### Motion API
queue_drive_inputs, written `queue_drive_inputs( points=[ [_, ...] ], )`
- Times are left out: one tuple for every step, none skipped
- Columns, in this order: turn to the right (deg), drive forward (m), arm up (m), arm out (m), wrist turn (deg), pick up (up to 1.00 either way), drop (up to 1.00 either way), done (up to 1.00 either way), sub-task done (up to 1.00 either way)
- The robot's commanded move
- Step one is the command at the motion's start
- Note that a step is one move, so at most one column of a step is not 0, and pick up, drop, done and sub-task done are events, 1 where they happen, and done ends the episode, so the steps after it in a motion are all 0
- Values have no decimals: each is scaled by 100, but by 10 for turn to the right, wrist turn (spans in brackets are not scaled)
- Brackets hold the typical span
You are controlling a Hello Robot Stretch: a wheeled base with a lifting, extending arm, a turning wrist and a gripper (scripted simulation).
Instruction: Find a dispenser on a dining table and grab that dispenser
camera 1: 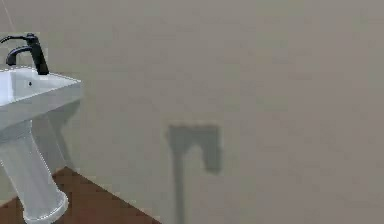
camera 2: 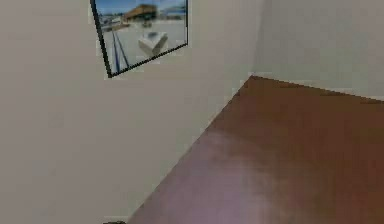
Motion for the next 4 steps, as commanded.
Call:
queue_drive_inputs(
  points=[
    [-450, 0, 0, 0, 0, 0, 0, 0, 0],
    [-450, 0, 0, 0, 0, 0, 0, 0, 0],
    [-450, 0, 0, 0, 0, 0, 0, 0, 0],
    [-120, 0, 0, 0, 0, 0, 0, 0, 0]
  ],
)
